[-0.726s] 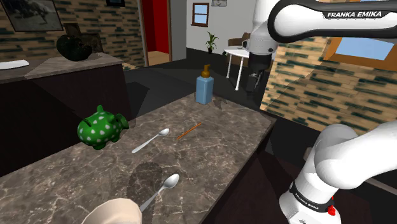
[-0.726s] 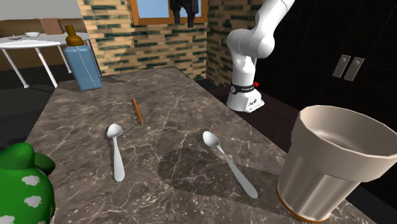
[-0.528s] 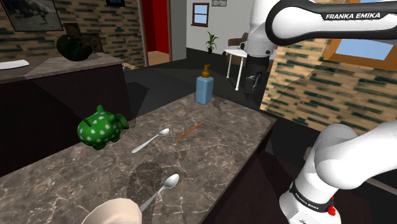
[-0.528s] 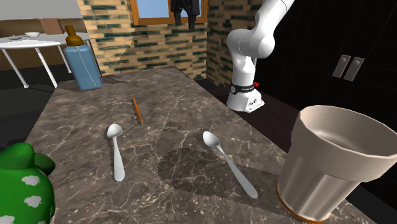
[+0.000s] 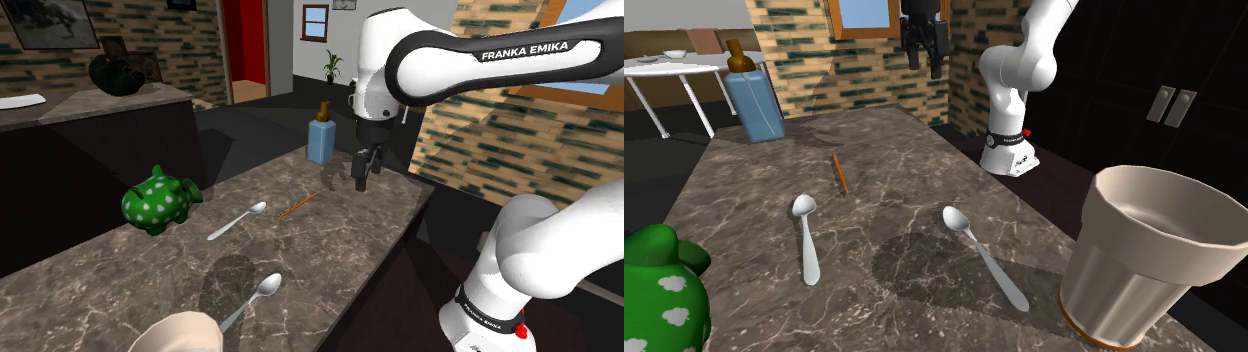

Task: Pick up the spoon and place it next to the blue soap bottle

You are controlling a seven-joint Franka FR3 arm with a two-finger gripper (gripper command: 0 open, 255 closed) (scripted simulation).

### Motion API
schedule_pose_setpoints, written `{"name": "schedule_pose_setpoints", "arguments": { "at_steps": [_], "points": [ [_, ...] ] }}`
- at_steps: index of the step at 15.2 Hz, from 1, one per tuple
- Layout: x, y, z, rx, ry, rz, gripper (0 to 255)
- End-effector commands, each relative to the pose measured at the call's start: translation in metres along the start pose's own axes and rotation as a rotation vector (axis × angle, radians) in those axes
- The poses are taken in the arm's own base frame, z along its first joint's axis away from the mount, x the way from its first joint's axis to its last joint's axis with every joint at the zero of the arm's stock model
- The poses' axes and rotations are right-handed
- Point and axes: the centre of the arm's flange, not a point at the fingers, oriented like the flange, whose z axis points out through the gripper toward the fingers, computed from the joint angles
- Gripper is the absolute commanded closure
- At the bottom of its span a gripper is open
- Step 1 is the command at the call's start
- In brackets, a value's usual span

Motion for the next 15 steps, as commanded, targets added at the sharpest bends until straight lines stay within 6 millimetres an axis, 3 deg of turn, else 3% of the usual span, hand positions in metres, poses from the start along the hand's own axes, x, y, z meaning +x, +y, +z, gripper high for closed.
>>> {"name": "schedule_pose_setpoints", "arguments": {
  "at_steps": [1, 15],
  "points": [
    [0.007, -0.022, 0.013, 0.009, -0.007, 0.014, 0],
    [0.071, -0.171, 0.091, 0.064, -0.060, 0.098, 0]
  ]
}}
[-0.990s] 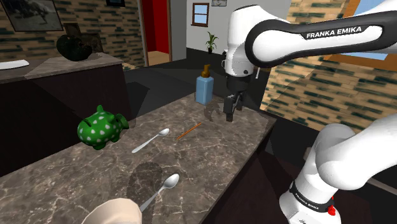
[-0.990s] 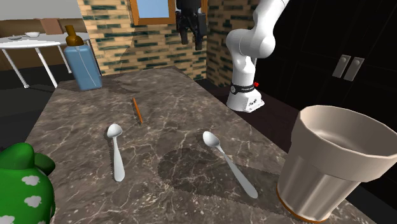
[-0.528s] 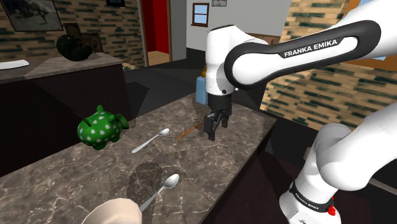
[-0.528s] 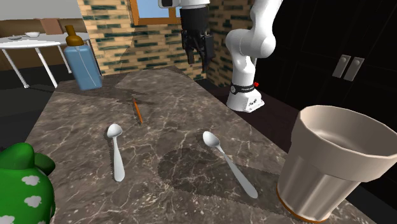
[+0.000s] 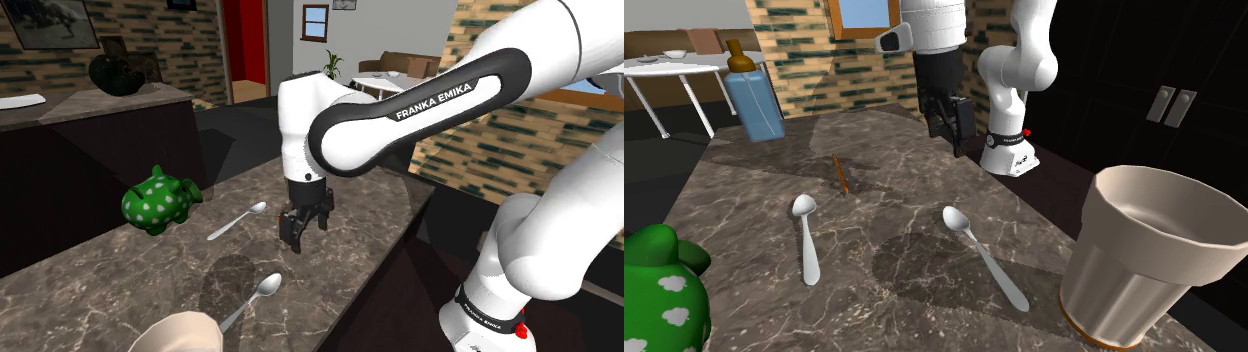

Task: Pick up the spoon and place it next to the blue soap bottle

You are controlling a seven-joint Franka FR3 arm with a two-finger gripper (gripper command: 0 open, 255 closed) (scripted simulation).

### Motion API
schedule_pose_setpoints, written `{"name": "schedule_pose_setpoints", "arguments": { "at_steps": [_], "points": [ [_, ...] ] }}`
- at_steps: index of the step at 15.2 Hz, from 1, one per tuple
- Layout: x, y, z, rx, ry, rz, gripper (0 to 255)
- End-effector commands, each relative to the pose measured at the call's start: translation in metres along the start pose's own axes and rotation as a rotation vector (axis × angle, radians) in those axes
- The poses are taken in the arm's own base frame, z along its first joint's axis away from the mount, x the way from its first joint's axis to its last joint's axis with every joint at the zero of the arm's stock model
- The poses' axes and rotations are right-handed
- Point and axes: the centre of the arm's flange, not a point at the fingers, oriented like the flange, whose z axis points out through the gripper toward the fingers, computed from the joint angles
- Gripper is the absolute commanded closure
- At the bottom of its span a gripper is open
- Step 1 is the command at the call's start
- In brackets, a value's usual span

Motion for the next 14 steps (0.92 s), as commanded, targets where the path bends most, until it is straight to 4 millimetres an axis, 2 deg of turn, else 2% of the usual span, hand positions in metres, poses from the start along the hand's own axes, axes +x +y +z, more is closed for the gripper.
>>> {"name": "schedule_pose_setpoints", "arguments": {
  "at_steps": [1, 7, 14],
  "points": [
    [0.007, -0.023, 0.014, 0.009, -0.008, 0.014, 0],
    [0.032, -0.085, 0.047, 0.032, -0.030, 0.048, 0],
    [0.031, -0.086, 0.084, 0.032, -0.030, 0.048, 0]
  ]
}}
